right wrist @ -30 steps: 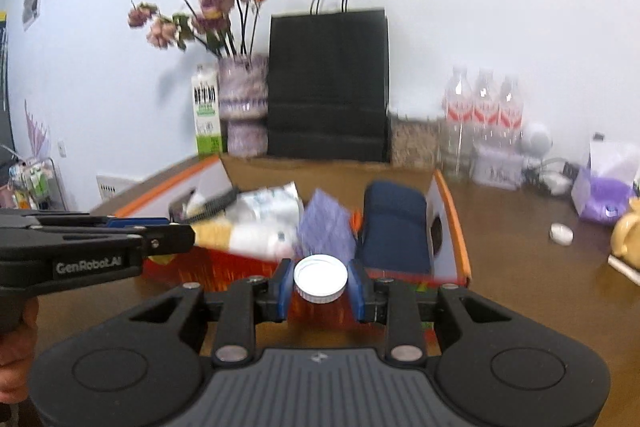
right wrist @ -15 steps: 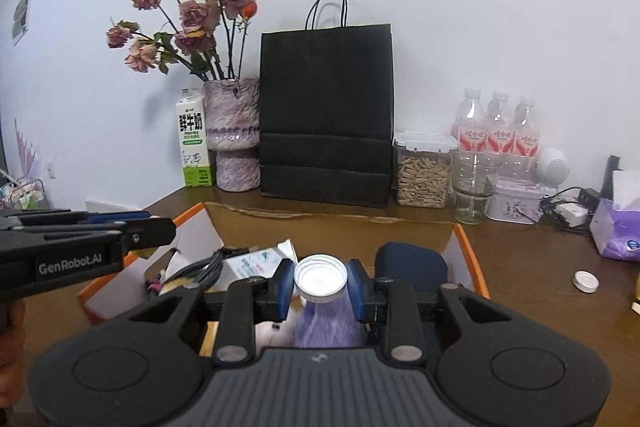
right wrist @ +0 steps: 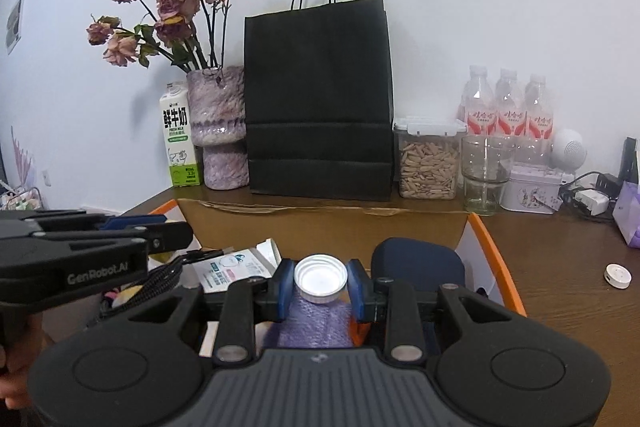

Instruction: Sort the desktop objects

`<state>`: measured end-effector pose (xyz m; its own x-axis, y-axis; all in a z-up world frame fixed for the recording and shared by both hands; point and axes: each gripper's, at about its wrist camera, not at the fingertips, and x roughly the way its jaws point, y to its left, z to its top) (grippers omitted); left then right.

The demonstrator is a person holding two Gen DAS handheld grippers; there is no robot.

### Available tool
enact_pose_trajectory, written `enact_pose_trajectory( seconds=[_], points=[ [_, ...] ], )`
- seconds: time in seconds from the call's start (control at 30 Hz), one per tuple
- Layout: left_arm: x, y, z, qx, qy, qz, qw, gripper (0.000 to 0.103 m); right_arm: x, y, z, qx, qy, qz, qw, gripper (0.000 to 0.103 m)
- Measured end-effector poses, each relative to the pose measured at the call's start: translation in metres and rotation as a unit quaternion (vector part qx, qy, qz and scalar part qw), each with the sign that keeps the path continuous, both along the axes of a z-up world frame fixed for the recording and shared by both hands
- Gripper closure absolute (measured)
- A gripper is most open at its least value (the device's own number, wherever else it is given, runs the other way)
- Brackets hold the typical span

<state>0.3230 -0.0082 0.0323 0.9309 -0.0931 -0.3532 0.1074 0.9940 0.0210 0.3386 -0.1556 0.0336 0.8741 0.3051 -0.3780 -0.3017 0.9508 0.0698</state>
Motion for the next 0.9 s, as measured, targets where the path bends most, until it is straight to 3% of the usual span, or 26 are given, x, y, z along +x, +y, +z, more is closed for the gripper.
enact_pose_trajectory(
  seconds=[0.07,0.13,0.2,0.23,0.3,0.9],
  points=[
    [-0.004,0.001,0.002,-0.001,-0.010,0.007,0.9999,0.069,-0.002,-0.001,0.000,-0.001,-0.006,0.003,1.000,0.075],
    [-0.008,0.003,0.005,-0.008,-0.021,0.022,0.9995,0.018,-0.006,-0.002,0.000,0.000,-0.012,0.003,1.000,0.060],
    [-0.016,0.005,0.008,-0.007,-0.041,0.035,0.9985,0.007,-0.012,-0.002,0.002,-0.004,-0.021,-0.003,1.000,0.013],
    [-0.020,0.006,0.010,-0.009,-0.053,0.040,0.9978,0.000,-0.015,-0.002,0.004,-0.007,-0.031,-0.007,0.999,0.009],
    [-0.025,0.007,0.013,-0.017,-0.070,0.049,0.9962,0.000,-0.025,-0.002,0.009,-0.016,-0.057,-0.015,0.998,0.000],
    [-0.037,0.001,0.019,-0.014,-0.071,0.082,0.9940,0.000,-0.036,-0.010,0.018,-0.028,-0.059,-0.050,0.997,0.000]
  ],
)
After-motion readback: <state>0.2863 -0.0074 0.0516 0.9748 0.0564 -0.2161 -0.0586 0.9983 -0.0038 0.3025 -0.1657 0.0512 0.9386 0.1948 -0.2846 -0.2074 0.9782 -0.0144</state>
